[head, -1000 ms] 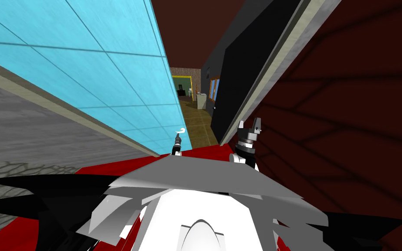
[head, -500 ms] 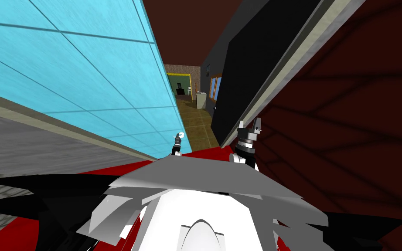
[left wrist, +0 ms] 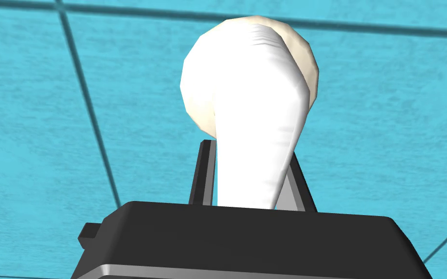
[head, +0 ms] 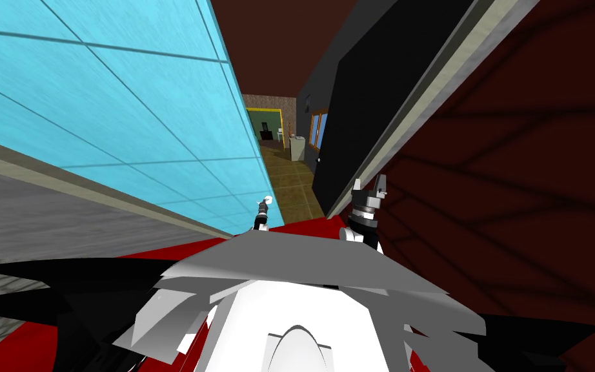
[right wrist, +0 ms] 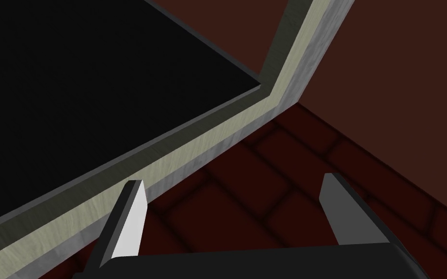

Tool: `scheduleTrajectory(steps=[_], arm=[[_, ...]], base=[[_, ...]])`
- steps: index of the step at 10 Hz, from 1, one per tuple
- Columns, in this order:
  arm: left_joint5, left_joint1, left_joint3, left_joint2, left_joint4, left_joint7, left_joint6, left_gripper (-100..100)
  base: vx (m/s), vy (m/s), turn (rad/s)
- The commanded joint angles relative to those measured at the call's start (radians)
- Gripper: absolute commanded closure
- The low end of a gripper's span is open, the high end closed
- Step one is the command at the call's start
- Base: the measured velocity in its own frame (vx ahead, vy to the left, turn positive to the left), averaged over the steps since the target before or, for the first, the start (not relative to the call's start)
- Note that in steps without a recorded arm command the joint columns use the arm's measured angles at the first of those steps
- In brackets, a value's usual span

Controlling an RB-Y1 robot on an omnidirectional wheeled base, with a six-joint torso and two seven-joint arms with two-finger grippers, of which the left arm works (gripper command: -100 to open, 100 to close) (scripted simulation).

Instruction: Push the door open

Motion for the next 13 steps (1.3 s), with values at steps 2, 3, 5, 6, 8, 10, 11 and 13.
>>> scheduleTrajectory(steps=[2, 3, 5, 6, 8, 10, 11, 13], arm=[[0.009, -0.001, 0.005, 0.002, 0.003, -0.005, -0.001, 100], [0.011, -0.001, 0.006, 0.002, 0.004, -0.006, -0.002, 100], [0.021, -0.002, 0.011, 0.005, 0.008, -0.011, -0.003, 100], [0.027, -0.003, 0.014, 0.006, 0.011, -0.015, -0.004, 100], [0.041, -0.005, 0.021, 0.009, 0.016, -0.023, -0.006, 100], [0.058, -0.006, 0.030, 0.013, 0.022, -0.031, -0.008, 100], [0.066, -0.007, 0.034, 0.015, 0.026, -0.036, -0.009, 100], [0.084, -0.009, 0.043, 0.019, 0.033, -0.046, -0.012, 100]], base=[[0.054, 0.000, 0.024], [0.154, -0.010, 0.065], [0.169, -0.009, 0.050], [0.187, -0.002, 0.061], [0.199, 0.000, 0.070], [0.197, -0.022, 0.100], [0.195, -0.015, 0.108], [0.193, -0.010, 0.075]])
